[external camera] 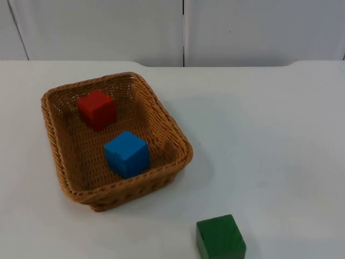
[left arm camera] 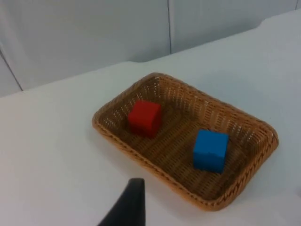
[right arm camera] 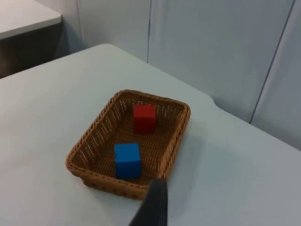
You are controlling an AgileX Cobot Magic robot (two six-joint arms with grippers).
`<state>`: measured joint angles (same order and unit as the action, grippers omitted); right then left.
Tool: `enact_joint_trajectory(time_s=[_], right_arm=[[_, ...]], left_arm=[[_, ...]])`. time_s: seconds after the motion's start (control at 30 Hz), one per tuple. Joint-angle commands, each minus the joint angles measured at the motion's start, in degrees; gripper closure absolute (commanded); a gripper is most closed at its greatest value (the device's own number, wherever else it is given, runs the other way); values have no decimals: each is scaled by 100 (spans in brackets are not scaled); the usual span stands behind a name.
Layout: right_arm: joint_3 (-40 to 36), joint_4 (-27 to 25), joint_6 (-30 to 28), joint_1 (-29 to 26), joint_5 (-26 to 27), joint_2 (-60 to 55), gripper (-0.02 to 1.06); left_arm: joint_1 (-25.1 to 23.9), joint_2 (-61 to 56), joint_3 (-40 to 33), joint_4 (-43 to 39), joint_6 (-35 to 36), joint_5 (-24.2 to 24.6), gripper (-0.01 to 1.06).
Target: Pick up one cube with each hand and place exactly two cubes into the same basket, leaving the remaining cube outside.
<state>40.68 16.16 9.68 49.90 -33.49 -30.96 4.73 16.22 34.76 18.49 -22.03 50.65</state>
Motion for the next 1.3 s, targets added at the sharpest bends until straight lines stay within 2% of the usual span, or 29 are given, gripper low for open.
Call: enact_joint_trajectory(time_s=[0.0, 0.23, 0.57, 0.8, 1.1, 1.27], right_arm=[[-115, 18, 109, -2, -171, 335, 29], [-271, 18, 253, -2, -502, 788, 29], [-295, 18, 290, -2, -1190, 1123, 29], [-444, 18, 380, -2, -1385, 1123, 29], [-444, 32, 380, -2, -1751, 1123, 29], [-456, 8, 380, -2, -1973, 1235, 29]], left_arm=[[-12, -223, -31, -51, 174, 176, 0], [-12, -512, -31, -280, 403, 680, 0], [-12, -1014, -31, -493, 592, 1029, 0], [-12, -1363, -31, -861, 1049, 1076, 0], [-12, -1622, -599, -816, 1060, 1143, 0], [-12, -1622, -635, -805, 1099, 1143, 0]])
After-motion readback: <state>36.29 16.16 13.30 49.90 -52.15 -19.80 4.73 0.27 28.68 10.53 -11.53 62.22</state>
